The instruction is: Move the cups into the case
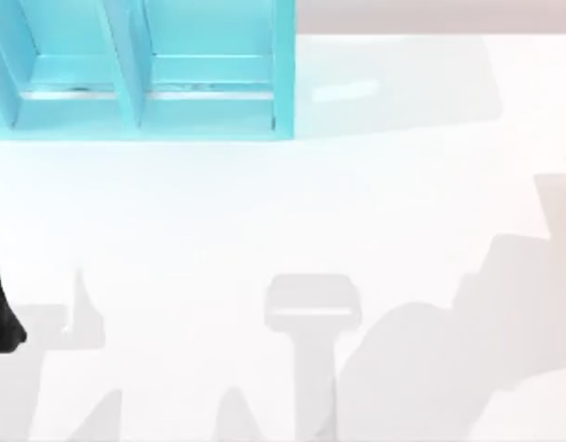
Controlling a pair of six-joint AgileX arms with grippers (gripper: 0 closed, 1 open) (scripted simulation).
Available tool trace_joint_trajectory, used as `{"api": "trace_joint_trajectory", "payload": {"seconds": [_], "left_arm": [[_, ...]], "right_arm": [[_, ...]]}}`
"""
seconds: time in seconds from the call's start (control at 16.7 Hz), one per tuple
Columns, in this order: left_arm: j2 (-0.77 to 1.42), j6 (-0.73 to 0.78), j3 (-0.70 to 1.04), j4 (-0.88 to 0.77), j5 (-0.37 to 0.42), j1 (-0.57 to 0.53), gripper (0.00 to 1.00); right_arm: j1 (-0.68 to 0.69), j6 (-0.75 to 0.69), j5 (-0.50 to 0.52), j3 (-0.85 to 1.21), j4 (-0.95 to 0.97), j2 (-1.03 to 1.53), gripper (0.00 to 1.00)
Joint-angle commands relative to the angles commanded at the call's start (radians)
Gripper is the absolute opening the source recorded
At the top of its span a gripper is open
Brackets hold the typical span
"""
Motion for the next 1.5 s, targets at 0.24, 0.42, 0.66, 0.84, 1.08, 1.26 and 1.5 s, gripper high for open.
{"api": "trace_joint_trajectory", "payload": {"seconds": [0.24,0.42,0.66,0.84,1.08,1.26,1.5], "left_arm": [[0.0,0.0,0.0,0.0,0.0,0.0,1.0],[0.0,0.0,0.0,0.0,0.0,0.0,1.0],[0.0,0.0,0.0,0.0,0.0,0.0,1.0],[0.0,0.0,0.0,0.0,0.0,0.0,1.0],[0.0,0.0,0.0,0.0,0.0,0.0,1.0],[0.0,0.0,0.0,0.0,0.0,0.0,1.0],[0.0,0.0,0.0,0.0,0.0,0.0,1.0]], "right_arm": [[-0.001,0.001,-0.001,-0.113,0.115,0.003,0.0],[-0.002,0.001,-0.002,-0.135,0.138,0.003,0.0],[-0.002,0.001,-0.002,-0.135,0.138,0.003,0.15],[-0.002,0.001,-0.002,-0.135,0.138,0.003,0.38],[-0.002,0.001,-0.002,-0.135,0.138,0.003,0.68],[-0.002,0.001,-0.002,-0.135,0.138,0.003,0.9],[-0.002,0.001,-0.002,-0.135,0.138,0.003,1.0]]}}
